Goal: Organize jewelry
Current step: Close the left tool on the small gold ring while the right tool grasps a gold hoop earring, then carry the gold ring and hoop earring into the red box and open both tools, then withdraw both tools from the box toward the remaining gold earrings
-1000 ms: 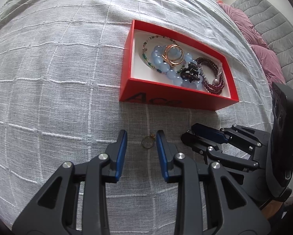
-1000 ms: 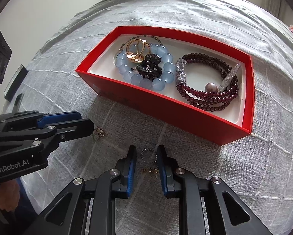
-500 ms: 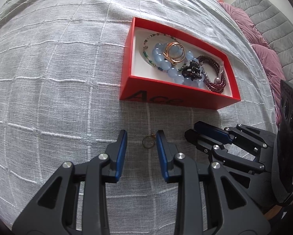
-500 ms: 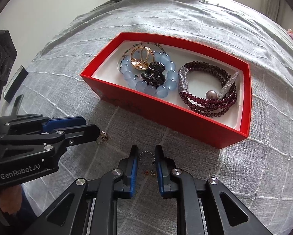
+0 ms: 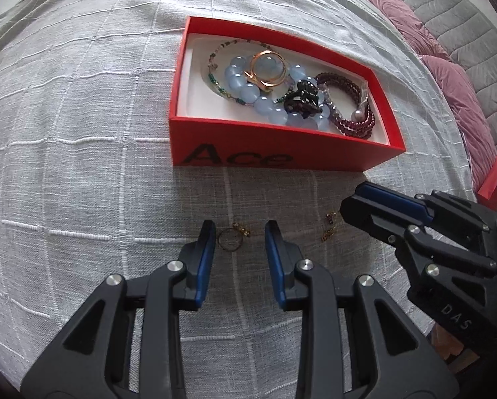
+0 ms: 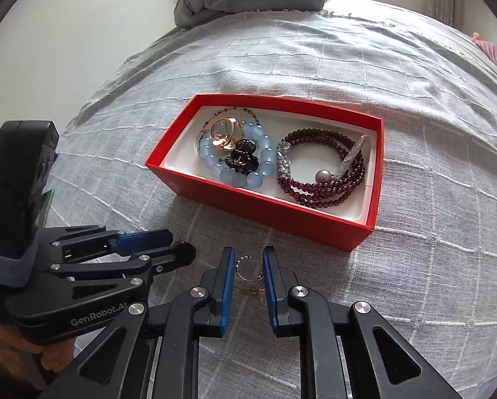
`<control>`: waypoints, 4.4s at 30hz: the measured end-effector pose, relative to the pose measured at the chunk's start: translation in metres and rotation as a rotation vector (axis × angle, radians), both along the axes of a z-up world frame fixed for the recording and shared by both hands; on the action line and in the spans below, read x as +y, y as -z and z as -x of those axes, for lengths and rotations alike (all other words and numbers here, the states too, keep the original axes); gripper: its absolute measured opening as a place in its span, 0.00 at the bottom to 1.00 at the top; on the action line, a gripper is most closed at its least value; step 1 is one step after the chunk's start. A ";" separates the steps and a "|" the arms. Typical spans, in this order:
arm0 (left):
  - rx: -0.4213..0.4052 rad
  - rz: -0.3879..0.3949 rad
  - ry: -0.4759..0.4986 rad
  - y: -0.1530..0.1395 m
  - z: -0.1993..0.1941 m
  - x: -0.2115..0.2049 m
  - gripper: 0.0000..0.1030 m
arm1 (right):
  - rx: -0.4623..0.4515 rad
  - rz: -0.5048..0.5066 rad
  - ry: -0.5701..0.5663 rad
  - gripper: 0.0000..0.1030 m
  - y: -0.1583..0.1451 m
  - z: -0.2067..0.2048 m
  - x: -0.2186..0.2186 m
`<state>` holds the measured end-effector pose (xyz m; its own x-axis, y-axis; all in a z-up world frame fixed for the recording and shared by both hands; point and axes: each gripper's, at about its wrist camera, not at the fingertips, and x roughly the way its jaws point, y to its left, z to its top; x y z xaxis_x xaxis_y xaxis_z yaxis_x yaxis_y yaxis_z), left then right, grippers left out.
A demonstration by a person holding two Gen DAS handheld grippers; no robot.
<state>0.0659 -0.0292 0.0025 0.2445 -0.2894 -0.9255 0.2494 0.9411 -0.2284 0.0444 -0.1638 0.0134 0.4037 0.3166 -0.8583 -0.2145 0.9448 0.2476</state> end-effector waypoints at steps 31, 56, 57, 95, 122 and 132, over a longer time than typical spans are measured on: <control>-0.158 0.256 -0.157 -0.058 -0.022 0.050 0.20 | -0.069 -0.091 0.061 0.17 -0.035 -0.001 -0.016; -0.139 0.235 -0.177 -0.038 -0.048 0.032 0.20 | -0.070 -0.260 0.207 0.17 -0.024 -0.050 -0.003; -0.135 0.236 -0.178 -0.037 -0.048 0.032 0.20 | -0.072 -0.264 0.208 0.17 -0.024 -0.051 -0.003; -0.289 0.028 -0.141 -0.056 -0.017 0.025 0.21 | -0.069 -0.250 0.212 0.31 -0.028 -0.026 -0.017; -0.415 -0.142 -0.030 -0.055 0.034 -0.003 0.24 | -0.111 -0.012 0.178 0.35 -0.027 0.021 -0.032; -0.294 -0.074 0.013 -0.037 0.032 -0.007 0.25 | -0.062 0.008 0.204 0.35 -0.014 0.020 -0.047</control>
